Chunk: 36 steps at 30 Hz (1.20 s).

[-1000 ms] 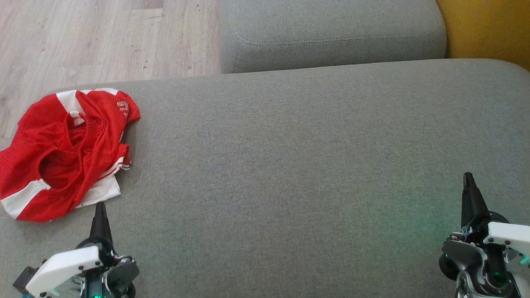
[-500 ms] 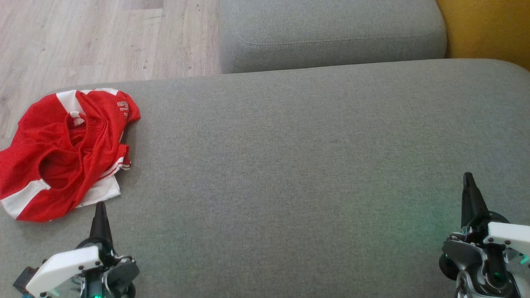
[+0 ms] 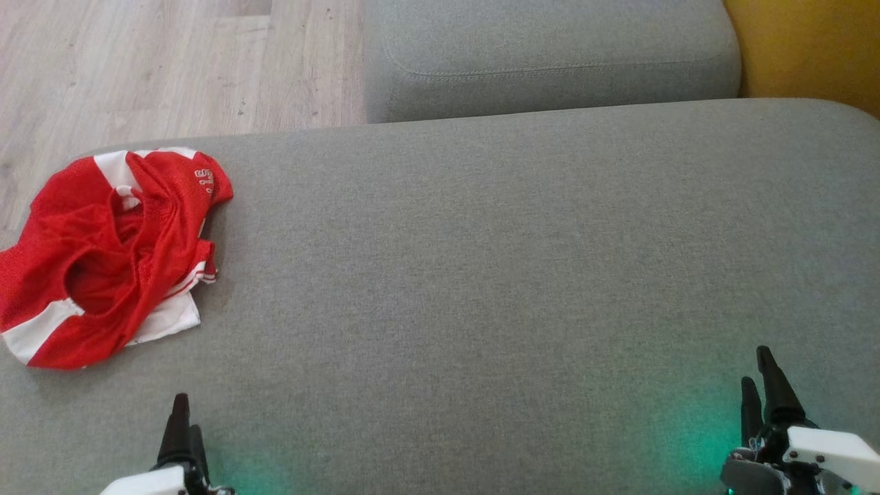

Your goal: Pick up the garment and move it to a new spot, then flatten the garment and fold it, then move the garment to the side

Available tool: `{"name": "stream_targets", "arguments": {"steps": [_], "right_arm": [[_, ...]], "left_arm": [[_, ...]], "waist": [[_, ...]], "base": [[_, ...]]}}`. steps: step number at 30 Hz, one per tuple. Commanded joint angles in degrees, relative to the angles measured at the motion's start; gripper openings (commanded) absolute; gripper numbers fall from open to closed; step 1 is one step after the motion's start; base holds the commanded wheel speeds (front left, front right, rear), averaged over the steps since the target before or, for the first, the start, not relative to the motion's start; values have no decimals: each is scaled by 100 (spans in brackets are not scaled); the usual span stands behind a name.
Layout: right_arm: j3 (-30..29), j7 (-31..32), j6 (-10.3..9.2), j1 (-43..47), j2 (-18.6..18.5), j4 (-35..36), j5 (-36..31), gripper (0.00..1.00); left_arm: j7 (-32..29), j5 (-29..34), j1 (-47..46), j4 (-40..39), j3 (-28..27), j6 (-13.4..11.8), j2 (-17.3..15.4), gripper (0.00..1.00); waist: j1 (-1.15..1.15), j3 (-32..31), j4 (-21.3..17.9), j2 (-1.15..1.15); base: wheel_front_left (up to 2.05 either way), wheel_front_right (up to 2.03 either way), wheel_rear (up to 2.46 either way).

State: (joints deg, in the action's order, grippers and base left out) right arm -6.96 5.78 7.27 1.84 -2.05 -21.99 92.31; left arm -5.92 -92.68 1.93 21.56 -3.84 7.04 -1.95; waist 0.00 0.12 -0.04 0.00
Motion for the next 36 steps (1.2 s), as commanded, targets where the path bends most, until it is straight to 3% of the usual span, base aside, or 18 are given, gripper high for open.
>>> {"name": "stream_targets", "arguments": {"steps": [1,16,36], "right_arm": [[48,-48,2,-279,-20,209,-55,100],[394,-301,4,-365,-28,141,-944,100],[648,-639,8,-382,-38,450,-2693,100]], "left_arm": [[52,88,-264,-206,1,3,-35,100],[306,1068,-231,-375,30,-61,-39,100],[646,2552,-177,-718,183,-292,-49,100]], "waist": [[0,-3,-1,0],[0,-40,11,0],[0,-63,28,0]], "base": [[0,0,0],[0,0,0],[0,0,0]]}}
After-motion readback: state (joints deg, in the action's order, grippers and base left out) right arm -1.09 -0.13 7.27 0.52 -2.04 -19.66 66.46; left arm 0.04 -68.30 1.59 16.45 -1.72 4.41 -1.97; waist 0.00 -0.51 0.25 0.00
